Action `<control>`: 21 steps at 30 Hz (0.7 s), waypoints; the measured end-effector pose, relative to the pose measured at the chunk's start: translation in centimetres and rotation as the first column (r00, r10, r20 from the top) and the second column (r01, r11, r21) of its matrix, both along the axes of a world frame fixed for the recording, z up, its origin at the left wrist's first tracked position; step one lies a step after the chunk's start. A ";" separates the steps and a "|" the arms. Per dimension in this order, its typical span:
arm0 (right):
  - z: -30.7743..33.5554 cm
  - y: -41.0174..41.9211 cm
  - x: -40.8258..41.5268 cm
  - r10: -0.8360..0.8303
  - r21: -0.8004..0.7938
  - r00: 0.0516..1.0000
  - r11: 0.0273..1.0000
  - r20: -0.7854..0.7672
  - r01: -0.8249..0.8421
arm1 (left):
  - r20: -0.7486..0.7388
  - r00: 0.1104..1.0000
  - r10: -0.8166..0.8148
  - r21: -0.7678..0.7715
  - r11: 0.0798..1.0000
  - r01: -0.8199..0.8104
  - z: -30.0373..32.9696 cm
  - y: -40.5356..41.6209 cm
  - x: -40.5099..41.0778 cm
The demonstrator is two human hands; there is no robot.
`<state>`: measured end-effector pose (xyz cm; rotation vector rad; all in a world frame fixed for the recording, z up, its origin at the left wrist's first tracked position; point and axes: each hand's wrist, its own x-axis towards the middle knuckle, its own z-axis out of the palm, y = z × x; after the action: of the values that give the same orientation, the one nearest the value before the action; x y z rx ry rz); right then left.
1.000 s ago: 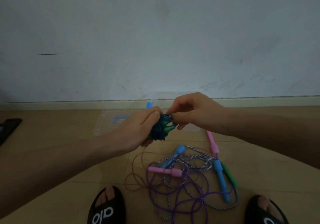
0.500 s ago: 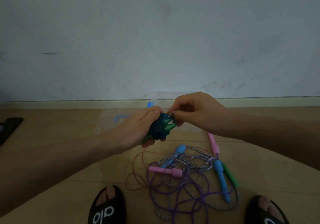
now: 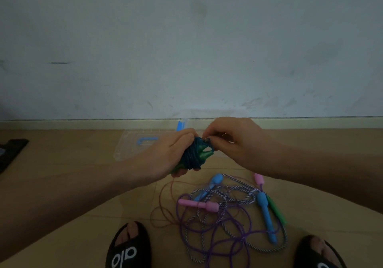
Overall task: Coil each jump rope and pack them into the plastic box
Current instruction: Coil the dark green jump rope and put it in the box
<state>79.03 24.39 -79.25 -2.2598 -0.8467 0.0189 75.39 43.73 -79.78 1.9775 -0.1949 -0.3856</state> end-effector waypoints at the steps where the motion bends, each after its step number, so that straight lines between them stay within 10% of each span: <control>1: 0.1 0.0 -0.1 -0.017 0.015 0.999 1.000 -0.029 0.017 | 0.004 1.000 -0.002 -0.003 1.000 0.002 -0.1 0.0 0.0; 21: -0.1 0.2 0.2 -0.137 0.090 0.971 0.983 -0.198 0.157 | 0.114 0.993 0.040 -0.005 0.999 -0.040 -0.2 -0.4 0.6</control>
<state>79.25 24.54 -79.35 -2.1751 -0.5641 0.1189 76.01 43.31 -79.99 1.9989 -0.2278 -0.2461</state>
